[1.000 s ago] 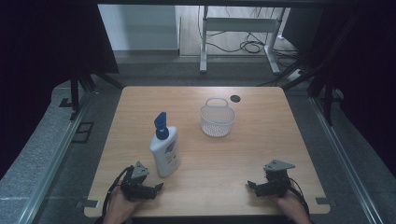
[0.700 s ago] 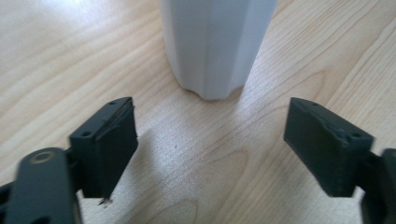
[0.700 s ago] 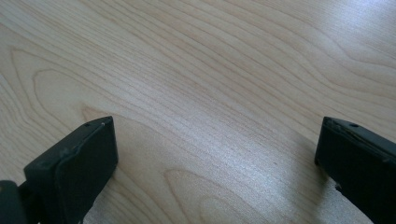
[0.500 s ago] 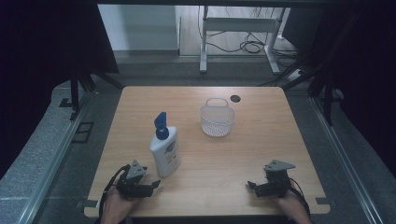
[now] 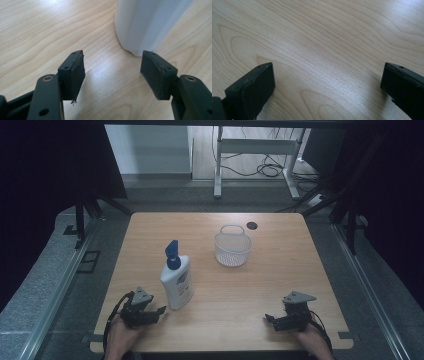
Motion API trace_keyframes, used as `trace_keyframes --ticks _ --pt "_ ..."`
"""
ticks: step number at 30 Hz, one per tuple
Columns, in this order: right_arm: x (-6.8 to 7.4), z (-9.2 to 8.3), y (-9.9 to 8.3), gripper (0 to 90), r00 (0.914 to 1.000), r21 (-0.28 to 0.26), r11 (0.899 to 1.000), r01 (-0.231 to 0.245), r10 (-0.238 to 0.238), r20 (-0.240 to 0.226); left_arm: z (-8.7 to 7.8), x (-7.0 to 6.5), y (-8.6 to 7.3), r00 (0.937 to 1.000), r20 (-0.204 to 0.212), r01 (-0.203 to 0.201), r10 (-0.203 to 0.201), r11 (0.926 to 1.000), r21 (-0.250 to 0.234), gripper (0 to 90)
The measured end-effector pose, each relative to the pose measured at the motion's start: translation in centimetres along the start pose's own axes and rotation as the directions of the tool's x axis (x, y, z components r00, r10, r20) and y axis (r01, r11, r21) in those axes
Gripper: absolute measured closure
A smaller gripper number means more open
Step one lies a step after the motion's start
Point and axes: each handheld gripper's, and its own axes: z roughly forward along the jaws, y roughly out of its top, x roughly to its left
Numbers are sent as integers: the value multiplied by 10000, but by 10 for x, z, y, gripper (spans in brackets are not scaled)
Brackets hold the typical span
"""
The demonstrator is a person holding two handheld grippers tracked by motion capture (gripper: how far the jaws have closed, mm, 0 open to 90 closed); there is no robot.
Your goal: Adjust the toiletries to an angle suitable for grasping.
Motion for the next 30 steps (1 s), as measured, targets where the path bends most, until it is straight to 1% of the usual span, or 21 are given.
trace_keyframes --ticks 3,5,6,8,10,11,12,13,17,21,23,29,30 --pt "0 0 0 0 10000 -1 10000 -2 2 1 4 3 2 9999 -63 97 -97 9999 -74 367" --pt "0 0 0 0 10000 0 10000 1 -1 -1 7 7 4 9996 -119 255 -257 9995 -186 402" --pt "0 0 0 0 10000 1 10000 -1 1 0 7 7 4 9996 -119 255 -257 9995 -186 413" --pt "0 0 0 0 10000 1 10000 -2 2 0 8 10 5 9992 -117 368 -372 9987 -344 421" --pt "0 0 0 0 10000 0 10000 1 -1 0 9 12 6 9990 -127 421 -426 9983 -413 454" --pt "0 0 0 0 10000 1 10000 3 -3 -2 10 13 7 9985 -123 525 -533 9970 -576 459" --pt "0 0 0 0 10000 1 10000 6 -6 -4 10 13 7 9985 -123 525 -533 9970 -576 471" --pt "0 0 0 0 10000 2 10000 8 -8 -7 11 15 9 9983 -103 563 -572 9959 -707 478" --pt "0 0 0 0 10000 -4 10000 20 -20 -12 13 18 12 9984 11 571 -572 9947 -856 508" --pt "0 0 0 0 10000 -5 10000 18 -18 -18 17 18 16 9988 67 486 -482 9948 -893 547" --pt "0 0 0 0 10000 -8 10000 24 -24 -32 21 18 20 9993 47 370 -367 9956 -856 565" --pt "0 1 0 0 10000 -4 10000 33 -33 -42 26 18 24 9989 258 404 -383 9953 -876 649" --pt "0 1 0 0 10000 -4 10000 33 -33 -42 26 18 25 9988 301 420 -395 9953 -878 649"
